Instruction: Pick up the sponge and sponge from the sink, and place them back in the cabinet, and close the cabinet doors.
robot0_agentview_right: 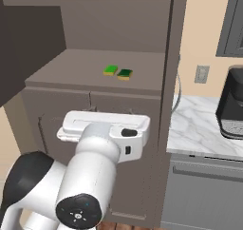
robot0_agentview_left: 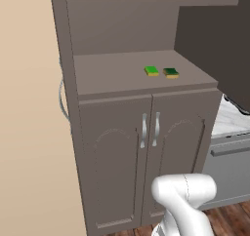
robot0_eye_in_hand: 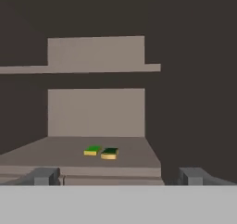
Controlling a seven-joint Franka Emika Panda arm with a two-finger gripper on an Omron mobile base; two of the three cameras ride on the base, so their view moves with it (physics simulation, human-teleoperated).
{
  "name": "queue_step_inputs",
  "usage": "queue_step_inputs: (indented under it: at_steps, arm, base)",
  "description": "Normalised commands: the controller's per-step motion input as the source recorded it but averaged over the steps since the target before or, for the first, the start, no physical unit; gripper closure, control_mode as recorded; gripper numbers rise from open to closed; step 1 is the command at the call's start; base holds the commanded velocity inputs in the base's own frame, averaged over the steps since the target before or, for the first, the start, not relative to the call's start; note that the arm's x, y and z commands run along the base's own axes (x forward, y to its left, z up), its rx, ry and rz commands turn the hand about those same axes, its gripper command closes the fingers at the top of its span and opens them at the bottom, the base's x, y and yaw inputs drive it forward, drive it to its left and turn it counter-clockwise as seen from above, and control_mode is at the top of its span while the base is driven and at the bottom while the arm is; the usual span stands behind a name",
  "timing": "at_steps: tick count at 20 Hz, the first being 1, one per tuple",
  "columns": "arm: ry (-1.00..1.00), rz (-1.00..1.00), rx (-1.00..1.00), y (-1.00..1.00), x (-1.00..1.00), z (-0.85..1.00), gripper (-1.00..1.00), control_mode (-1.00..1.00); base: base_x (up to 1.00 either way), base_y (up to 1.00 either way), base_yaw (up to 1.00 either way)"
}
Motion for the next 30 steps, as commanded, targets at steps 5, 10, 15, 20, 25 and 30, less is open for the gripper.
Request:
queue_step_inputs:
  at_steps: [5, 10, 15, 20, 25, 30]
  arm:
    - [-0.07, 0.0, 0.0, -0.28, -0.02, 0.0, -1.0, -1.0]
    - [-0.05, 0.0, 0.0, -0.3, 0.0, 0.0, -1.0, -1.0]
    - [-0.03, 0.0, 0.0, -0.23, 0.0, 0.0, -1.0, -1.0]
    - [-0.01, 0.0, 0.0, -0.2, 0.0, 0.0, -1.0, -1.0]
    - [0.0, 0.0, 0.0, -0.22, 0.0, 0.0, -1.0, -1.0]
    - [0.0, 0.0, 0.0, -0.24, 0.0, 0.0, -1.0, -1.0]
  base:
    - [0.0, 0.0, 0.0]
    - [0.0, 0.0, 0.0]
    - [0.0, 0.0, 0.0]
    - [0.0, 0.0, 0.0]
    - [0.0, 0.0, 0.0]
    - [0.0, 0.0, 0.0]
